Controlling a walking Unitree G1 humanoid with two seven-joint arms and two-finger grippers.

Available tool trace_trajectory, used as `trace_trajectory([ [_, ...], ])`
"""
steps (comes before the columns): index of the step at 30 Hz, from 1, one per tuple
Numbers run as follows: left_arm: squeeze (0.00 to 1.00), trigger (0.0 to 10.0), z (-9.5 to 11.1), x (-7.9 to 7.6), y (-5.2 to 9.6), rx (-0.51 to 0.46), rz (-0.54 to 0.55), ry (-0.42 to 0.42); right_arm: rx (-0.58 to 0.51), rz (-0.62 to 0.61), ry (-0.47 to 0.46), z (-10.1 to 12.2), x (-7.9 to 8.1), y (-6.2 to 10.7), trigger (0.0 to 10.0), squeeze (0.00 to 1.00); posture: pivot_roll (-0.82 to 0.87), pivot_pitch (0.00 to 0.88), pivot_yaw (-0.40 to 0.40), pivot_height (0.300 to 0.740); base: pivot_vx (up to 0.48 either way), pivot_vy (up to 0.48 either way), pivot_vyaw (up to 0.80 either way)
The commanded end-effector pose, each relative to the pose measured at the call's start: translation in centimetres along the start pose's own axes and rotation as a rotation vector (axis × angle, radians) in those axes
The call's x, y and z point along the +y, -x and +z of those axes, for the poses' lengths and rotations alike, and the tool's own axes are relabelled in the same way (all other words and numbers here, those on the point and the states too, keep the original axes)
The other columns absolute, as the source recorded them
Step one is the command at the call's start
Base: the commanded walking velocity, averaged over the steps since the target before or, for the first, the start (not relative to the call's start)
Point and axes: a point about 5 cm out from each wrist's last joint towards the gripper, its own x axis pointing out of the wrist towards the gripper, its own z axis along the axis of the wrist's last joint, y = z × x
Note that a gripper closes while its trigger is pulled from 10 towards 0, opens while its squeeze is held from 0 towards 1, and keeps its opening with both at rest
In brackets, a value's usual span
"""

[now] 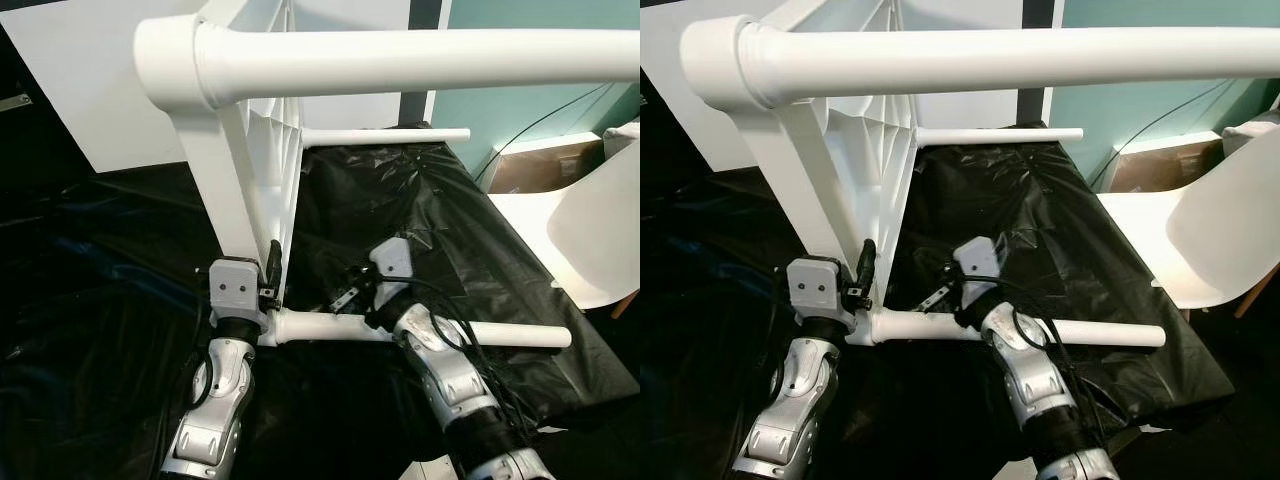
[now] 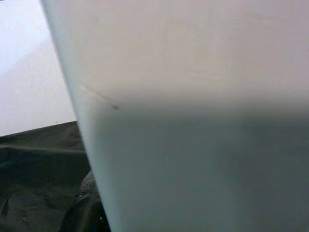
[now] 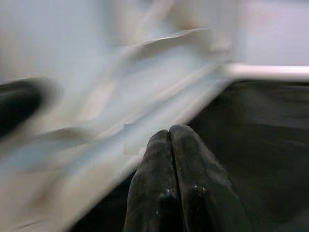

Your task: Building children table

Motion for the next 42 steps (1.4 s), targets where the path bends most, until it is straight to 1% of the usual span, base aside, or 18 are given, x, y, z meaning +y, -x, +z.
trace_trajectory([
  [1, 0.0, 10.0, -1.4, 0.8, 0.5, 0.067, 0.031, -0.014, 0.007, -0.106, 0.012, 0.1, -1.4, 0.4, 10.0, 0.0, -0.04, 0.0, 0.083, 0.74, 0.0, 0.0, 0.0],
  [2, 0.0, 10.0, -1.4, 1.0, 0.5, 0.069, 0.04, -0.018, 0.011, -0.168, 0.021, 0.0, -2.2, 0.8, 10.0, 0.0, -0.04, 0.0, 0.084, 0.74, 0.0, 0.0, 0.0],
  [3, 0.0, 10.0, -1.6, 1.3, 0.7, 0.07, 0.054, -0.027, 0.018, -0.275, 0.045, 0.0, -3.9, 2.0, 10.0, 0.0, -0.05, 0.0, 0.09, 0.74, 0.0, 0.0, 0.0],
  [4, 0.0, 10.0, -1.6, 1.3, 0.7, 0.07, 0.054, -0.027, 0.018, -0.275, 0.045, 0.0, -3.9, 2.0, 10.0, 0.0, -0.05, 0.0, 0.09, 0.74, 0.0, 0.0, 0.0],
  [6, 0.0, 10.0, -1.8, 1.5, 0.8, 0.067, 0.058, -0.034, 0.023, -0.312, 0.061, 0.1, -4.8, 2.6, 10.0, 0.0, -0.06, 0.0, 0.092, 0.74, 0.0, 0.0, 0.0],
  [9, 0.0, 10.0, -1.9, 1.6, 0.8, 0.065, 0.059, -0.036, 0.024, -0.317, 0.067, 0.2, -4.9, 2.8, 10.0, 0.0, -0.06, 0.0, 0.093, 0.74, 0.0, 0.0, 0.0],
  [11, 0.0, 10.0, -2.0, 2.1, 0.9, 0.05, 0.085, -0.057, 0.027, -0.32, 0.076, 0.3, -4.9, 3.0, 10.0, 0.0, -0.07, 0.0, 0.097, 0.74, 0.0, 0.0, 0.0],
  [17, 0.0, 10.0, -2.3, 2.7, 1.4, 0.036, 0.118, -0.085, 0.031, -0.326, 0.083, 0.4, -4.8, 2.9, 10.0, 0.0, -0.07, 0.0, 0.096, 0.74, 0.0, 0.0, 0.0],
  [19, 0.0, 10.0, -2.5, 3.0, 1.7, 0.036, 0.132, -0.096, 0.03, -0.319, 0.08, 0.5, -4.8, 2.8, 10.0, 0.0, -0.07, 0.0, 0.095, 0.74, 0.0, 0.0, 0.0],
  [23, 0.0, 10.0, -3.0, 4.1, 2.8, 0.044, 0.212, -0.146, 0.031, -0.291, 0.072, 0.6, -4.6, 2.7, 10.0, 0.0, -0.06, 0.0, 0.089, 0.74, 0.0, 0.0, 0.0],
  [28, 0.0, 10.0, -3.3, 4.4, 3.1, 0.056, 0.23, -0.15, 0.032, -0.282, 0.069, 0.7, -4.5, 2.6, 10.0, 0.0, -0.05, 0.0, 0.086, 0.74, 0.0, 0.0, 0.0],
  [30, 0.0, 10.0, -3.6, 4.5, 3.4, 0.07, 0.236, -0.14, 0.031, -0.271, 0.064, 0.7, -4.3, 2.5, 10.0, 0.0, -0.05, 0.0, 0.086, 0.74, 0.0, 0.0, 0.0],
  [33, 0.0, 10.0, -4.1, 4.9, 4.2, 0.096, 0.258, -0.102, 0.03, -0.247, 0.056, 0.8, -3.9, 2.5, 10.0, 0.0, -0.05, 0.0, 0.087, 0.74, 0.0, 0.0, 0.0],
  [34, 0.0, 10.0, -4.1, 4.9, 4.2, 0.096, 0.258, -0.102, 0.03, -0.247, 0.056, 0.8, -3.9, 2.5, 10.0, 0.0, -0.05, 0.0, 0.087, 0.74, 0.0, 0.0, 0.0],
  [35, 0.0, 10.0, -4.1, 5.5, 4.5, 0.101, 0.287, -0.103, 0.031, -0.242, 0.055, 0.8, -3.8, 2.5, 10.0, 0.0, -0.05, 0.0, 0.088, 0.74, 0.0, 0.0, 0.0],
  [38, 0.0, 10.0, -4.1, 5.6, 4.6, 0.103, 0.295, -0.105, 0.032, -0.241, 0.054, 0.8, -3.8, 2.6, 10.0, 0.0, -0.05, 0.0, 0.088, 0.74, 0.0, 0.0, 0.0],
  [40, 0.0, 10.0, -4.2, 6.1, 5.1, 0.105, 0.323, -0.115, 0.036, -0.235, 0.052, 0.8, -3.8, 2.6, 10.0, 0.0, -0.05, 0.0, 0.086, 0.74, 0.0, 0.0, 0.0],
  [42, 0.0, 10.0, -4.2, 6.3, 5.2, 0.106, 0.333, -0.119, 0.037, -0.232, 0.051, 0.8, -3.8, 2.6, 10.0, 0.0, -0.05, 0.0, 0.086, 0.74, 0.0, 0.0, 0.0],
])
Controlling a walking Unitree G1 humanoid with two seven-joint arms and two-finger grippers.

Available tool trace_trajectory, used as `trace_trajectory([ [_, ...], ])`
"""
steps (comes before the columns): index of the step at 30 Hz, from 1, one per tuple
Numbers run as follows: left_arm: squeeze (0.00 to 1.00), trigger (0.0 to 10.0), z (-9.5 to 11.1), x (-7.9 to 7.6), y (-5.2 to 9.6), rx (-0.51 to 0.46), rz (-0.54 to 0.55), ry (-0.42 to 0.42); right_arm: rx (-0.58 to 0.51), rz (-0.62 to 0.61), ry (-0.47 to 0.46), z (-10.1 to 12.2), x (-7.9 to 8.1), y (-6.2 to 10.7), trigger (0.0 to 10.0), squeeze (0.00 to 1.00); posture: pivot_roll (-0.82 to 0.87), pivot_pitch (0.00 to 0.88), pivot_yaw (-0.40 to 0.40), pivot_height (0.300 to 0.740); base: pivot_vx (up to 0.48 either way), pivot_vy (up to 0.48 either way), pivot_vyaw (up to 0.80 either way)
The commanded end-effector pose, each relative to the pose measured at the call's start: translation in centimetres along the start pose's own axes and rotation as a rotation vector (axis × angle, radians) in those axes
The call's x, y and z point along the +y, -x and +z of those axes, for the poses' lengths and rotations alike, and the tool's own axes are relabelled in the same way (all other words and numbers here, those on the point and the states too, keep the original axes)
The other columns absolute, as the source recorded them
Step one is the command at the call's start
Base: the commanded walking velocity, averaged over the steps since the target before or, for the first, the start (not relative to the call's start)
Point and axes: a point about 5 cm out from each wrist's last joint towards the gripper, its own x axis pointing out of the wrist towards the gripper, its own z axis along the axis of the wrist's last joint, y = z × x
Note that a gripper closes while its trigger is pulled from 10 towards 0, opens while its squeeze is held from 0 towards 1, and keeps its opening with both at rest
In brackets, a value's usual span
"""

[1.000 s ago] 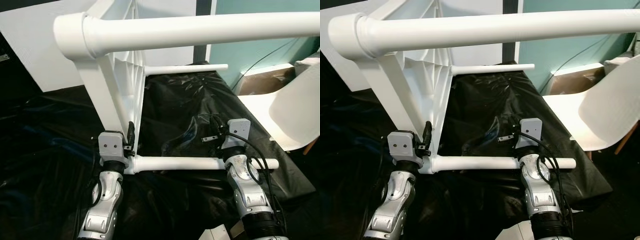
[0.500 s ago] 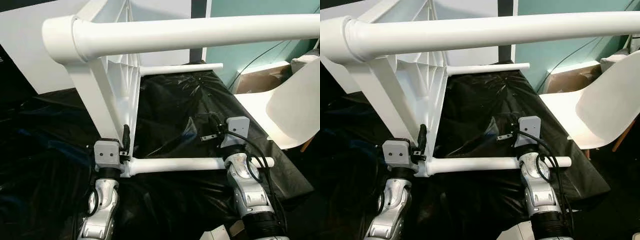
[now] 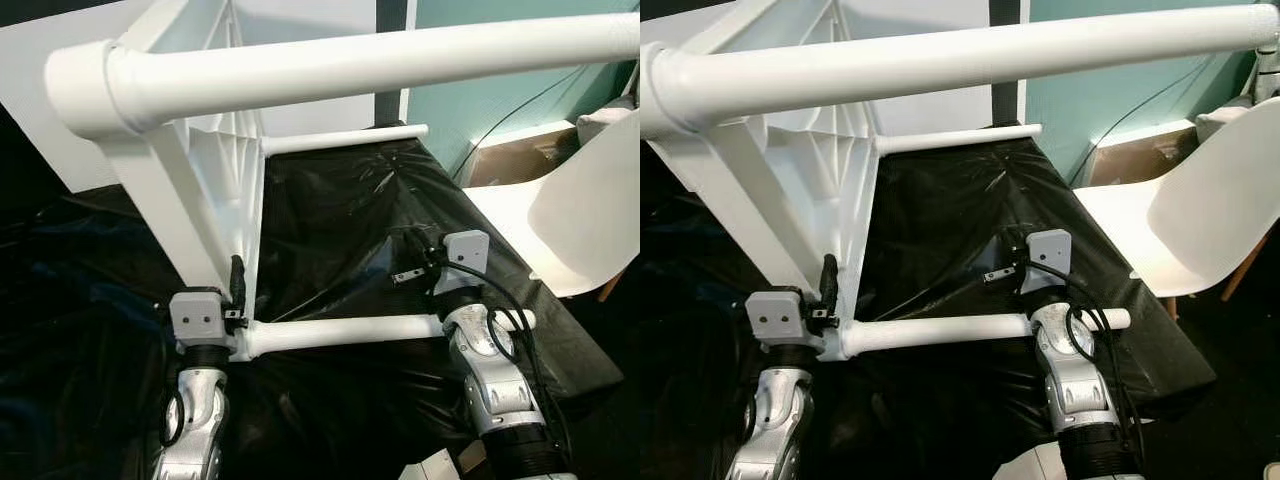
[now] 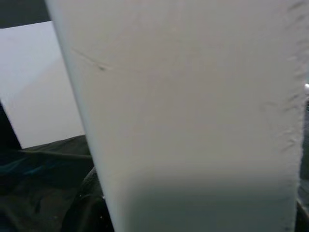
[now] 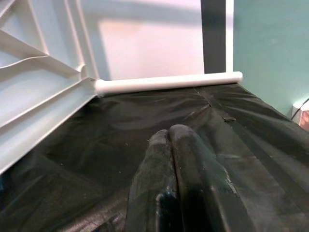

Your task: Building children table

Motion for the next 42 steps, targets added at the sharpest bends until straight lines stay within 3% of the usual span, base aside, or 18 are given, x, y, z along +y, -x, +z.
trace_trajectory([
  [1, 0.0, 10.0, -2.4, 2.7, 1.7, 0.134, 0.17, -0.065, 0.013, 0.016, -0.01, -0.1, 0.3, 0.1, 10.0, 0.0, -0.05, 0.0, 0.084, 0.74, 0.0, 0.0, 0.0],
  [17, 0.0, 10.0, -3.0, 3.0, 3.4, 0.165, 0.166, -0.104, 0.007, 0.065, -0.044, 0.1, 1.0, 0.1, 10.0, 0.0, -0.03, 0.0, 0.079, 0.74, 0.0, 0.0, 0.0],
  [27, 0.0, 10.0, -3.0, 2.8, 3.3, 0.161, 0.159, -0.103, 0.011, 0.07, -0.047, 0.0, 1.0, -0.2, 10.0, 0.0, -0.03, 0.0, 0.078, 0.74, 0.0, 0.0, 0.55],
  [37, 0.0, 10.0, -3.0, 2.7, 3.2, 0.156, 0.151, -0.105, 0.014, 0.07, -0.046, -0.1, 1.0, -0.2, 10.0, 0.0, -0.04, 0.0, 0.079, 0.74, 0.0, 0.0, 0.0],
  [42, 0.0, 10.0, -3.0, 2.6, 3.3, 0.155, 0.15, -0.105, 0.015, 0.075, -0.043, -0.1, 1.0, -0.2, 10.0, 0.0, -0.04, 0.0, 0.079, 0.74, 0.0, 0.0, 0.8],
])
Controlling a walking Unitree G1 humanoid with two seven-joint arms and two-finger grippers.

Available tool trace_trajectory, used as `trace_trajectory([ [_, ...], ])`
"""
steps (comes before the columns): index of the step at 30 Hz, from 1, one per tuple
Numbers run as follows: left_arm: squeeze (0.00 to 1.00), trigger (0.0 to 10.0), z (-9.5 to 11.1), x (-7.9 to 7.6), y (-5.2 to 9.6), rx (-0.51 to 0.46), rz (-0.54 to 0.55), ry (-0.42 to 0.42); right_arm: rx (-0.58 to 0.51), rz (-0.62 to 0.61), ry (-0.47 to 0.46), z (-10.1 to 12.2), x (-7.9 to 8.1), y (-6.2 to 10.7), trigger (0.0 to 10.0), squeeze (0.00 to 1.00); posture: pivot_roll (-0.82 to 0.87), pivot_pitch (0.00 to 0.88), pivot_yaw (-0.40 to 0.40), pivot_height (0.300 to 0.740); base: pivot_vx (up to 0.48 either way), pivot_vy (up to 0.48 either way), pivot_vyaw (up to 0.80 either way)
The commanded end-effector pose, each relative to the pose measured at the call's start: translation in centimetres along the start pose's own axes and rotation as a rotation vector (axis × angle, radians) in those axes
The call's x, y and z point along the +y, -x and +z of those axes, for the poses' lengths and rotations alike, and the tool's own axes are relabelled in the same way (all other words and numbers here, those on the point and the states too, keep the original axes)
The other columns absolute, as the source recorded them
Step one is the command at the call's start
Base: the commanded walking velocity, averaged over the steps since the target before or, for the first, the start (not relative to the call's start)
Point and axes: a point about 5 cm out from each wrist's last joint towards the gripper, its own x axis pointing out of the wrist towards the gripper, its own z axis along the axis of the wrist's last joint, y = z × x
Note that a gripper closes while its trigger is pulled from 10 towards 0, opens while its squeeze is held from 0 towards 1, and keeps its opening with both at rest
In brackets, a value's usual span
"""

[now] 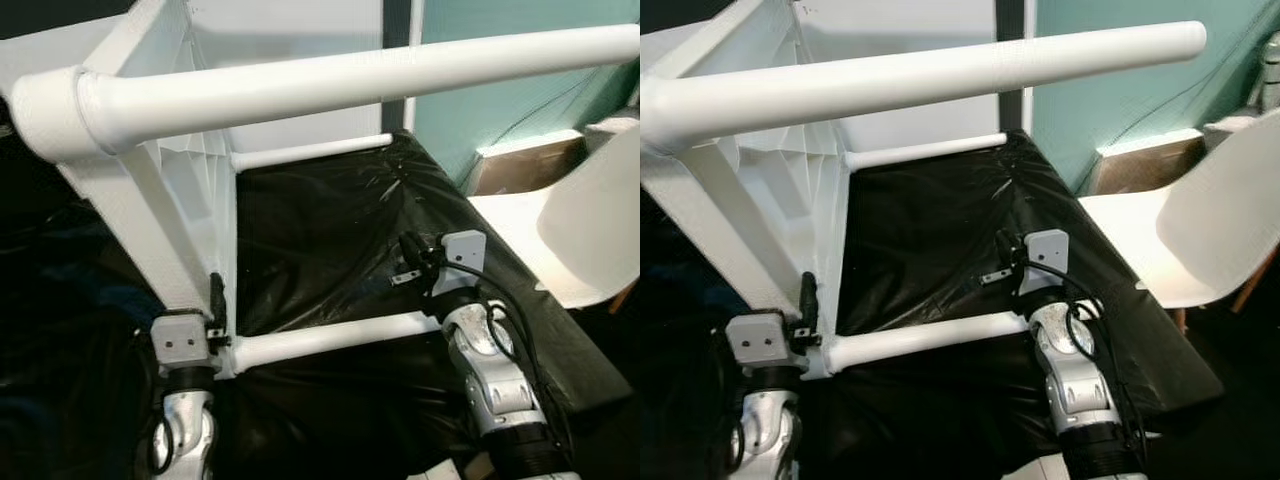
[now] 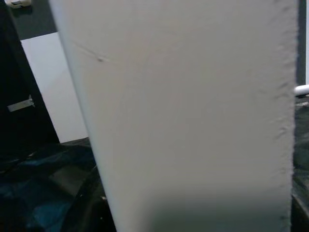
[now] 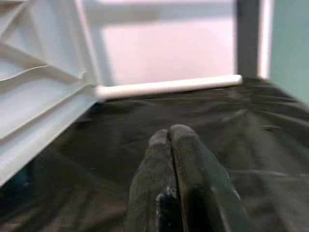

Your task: Building children table

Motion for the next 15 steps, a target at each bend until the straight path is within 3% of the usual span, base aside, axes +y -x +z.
trace_trajectory([
  [1, 0.0, 10.0, -2.48, 1.9, 1.56, 0.146, 0.11, -0.061, 0.011, 0.007, -0.009, -0.18, 0.24, -0.04, 10.0, 0.0, -0.04, 0.0, 0.079, 0.74, 0.0, 0.0, 0.8],
  [6, 0.0, 10.0, -2.46, 1.71, 1.59, 0.143, 0.105, -0.062, 0.014, 0.006, -0.013, -0.25, 0.23, -0.07, 10.0, 0.0, -0.04, 0.0, 0.079, 0.74, 0.0, 0.0, 0.8],
  [15, 0.0, 10.0, -2.65, 2.2, 2.01, 0.152, 0.126, -0.082, 0.017, 0.018, -0.013, -0.35, 0.36, 0.0, 10.0, 0.0, -0.03, 0.0, 0.079, 0.74, 0.0, 0.0, 0.09],
])
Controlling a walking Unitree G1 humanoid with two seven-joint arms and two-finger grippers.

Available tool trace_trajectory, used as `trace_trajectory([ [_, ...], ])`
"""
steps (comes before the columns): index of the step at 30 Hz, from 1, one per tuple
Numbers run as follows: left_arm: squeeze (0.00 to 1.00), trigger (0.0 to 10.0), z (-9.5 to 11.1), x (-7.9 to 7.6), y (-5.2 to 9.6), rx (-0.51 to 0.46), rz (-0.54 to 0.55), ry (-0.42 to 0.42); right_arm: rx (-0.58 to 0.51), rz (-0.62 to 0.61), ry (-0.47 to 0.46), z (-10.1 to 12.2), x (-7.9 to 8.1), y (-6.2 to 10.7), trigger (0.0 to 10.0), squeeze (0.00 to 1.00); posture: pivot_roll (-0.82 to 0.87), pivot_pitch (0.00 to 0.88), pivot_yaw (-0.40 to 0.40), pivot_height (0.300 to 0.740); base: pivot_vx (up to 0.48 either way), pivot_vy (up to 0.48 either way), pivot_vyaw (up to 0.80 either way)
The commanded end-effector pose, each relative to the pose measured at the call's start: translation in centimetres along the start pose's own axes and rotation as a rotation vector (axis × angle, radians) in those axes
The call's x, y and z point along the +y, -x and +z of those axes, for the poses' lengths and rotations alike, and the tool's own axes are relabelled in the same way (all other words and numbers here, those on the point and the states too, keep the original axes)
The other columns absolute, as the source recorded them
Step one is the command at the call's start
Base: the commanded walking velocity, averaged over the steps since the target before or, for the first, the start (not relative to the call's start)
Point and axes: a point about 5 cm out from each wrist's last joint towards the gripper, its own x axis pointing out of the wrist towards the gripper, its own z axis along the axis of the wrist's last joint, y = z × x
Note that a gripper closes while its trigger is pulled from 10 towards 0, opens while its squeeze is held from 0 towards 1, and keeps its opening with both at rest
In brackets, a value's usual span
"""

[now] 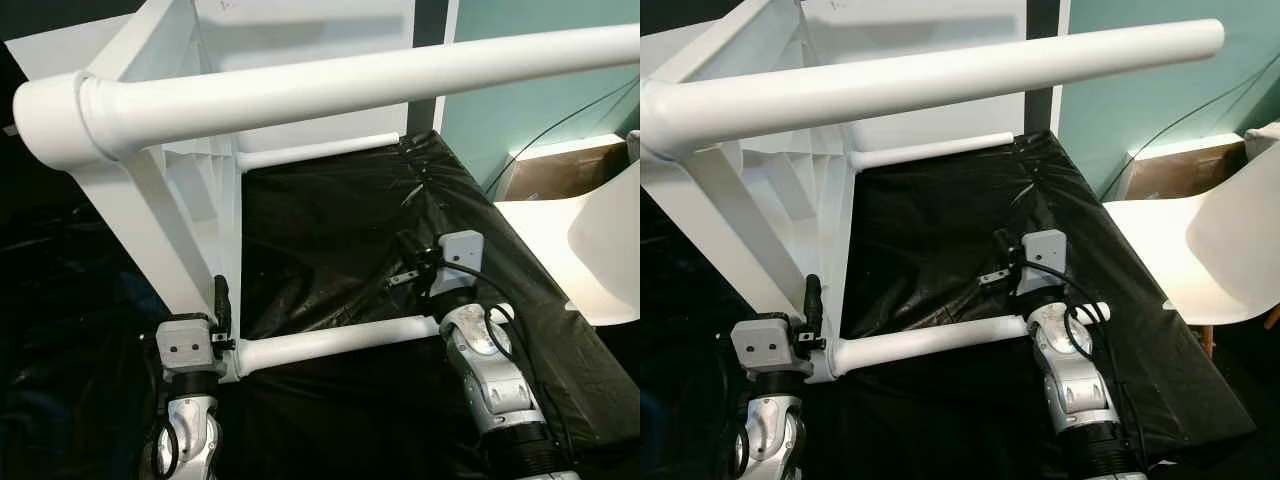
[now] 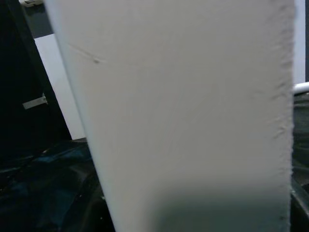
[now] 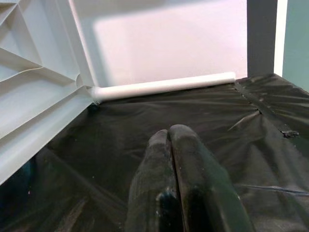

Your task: Building children table

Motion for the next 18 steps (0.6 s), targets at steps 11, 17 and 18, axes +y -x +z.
trace_trajectory([
  [11, 0.0, 10.0, -2.6, 2.09, 1.66, 0.151, 0.105, -0.084, 0.019, 0.013, -0.041, -0.45, 0.42, -0.04, 10.0, 0.0, -0.03, 0.0, 0.081, 0.74, 0.0, 0.0, 0.22],
  [17, 0.0, 10.0, -2.65, 2.17, 1.76, 0.153, 0.104, -0.087, 0.017, 0.014, -0.019, -0.42, 0.31, -0.03, 10.0, 0.0, -0.03, 0.0, 0.082, 0.74, 0.0, 0.0, 0.13],
  [18, 0.0, 10.0, -2.65, 2.17, 1.81, 0.153, 0.104, -0.087, 0.018, 0.012, -0.03, -0.46, 0.35, 0.0, 10.0, 0.0, -0.03, 0.0, 0.082, 0.74, 0.0, 0.0, 0.8],
])
